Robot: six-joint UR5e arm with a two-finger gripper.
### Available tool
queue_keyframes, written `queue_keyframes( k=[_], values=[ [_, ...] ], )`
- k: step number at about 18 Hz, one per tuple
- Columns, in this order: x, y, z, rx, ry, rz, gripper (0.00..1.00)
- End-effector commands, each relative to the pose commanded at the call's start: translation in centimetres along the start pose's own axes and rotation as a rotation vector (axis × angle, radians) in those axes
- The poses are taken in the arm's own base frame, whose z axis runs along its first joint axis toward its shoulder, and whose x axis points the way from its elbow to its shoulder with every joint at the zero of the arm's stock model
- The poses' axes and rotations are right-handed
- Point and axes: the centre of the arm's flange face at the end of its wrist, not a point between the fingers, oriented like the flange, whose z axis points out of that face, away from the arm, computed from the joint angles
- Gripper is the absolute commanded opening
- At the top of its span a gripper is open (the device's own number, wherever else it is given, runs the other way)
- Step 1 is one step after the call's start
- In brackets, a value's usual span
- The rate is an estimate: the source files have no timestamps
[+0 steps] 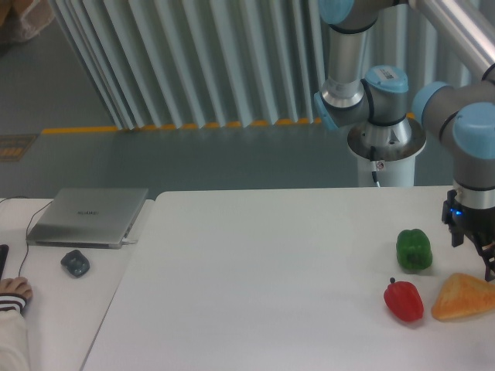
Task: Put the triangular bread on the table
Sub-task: 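Lift the open gripper up away from the bread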
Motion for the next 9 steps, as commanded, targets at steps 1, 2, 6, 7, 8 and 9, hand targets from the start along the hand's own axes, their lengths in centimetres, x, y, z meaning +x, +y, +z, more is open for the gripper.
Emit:
queue_keyframes(
  k=[1, 2, 6, 7, 8, 9],
  values=[
    [-0.06, 0.03, 0.03, -0.003, 0.0, 0.009, 1.0],
    [-0.24, 0.06, 0.28, -0.004, 0.003, 0.011, 1.0],
    [-0.68, -0.09, 0.61, 0.002, 0.003, 0.012, 1.0],
    [-0.69, -0.09, 0.6, 0.002, 0.001, 0.012, 1.0],
    [-0.72, -0.09, 0.7, 0.002, 0.003, 0.012, 1.0],
    [-0.74, -0.1, 0.69, 0.003, 0.001, 0.012, 1.0]
  ],
)
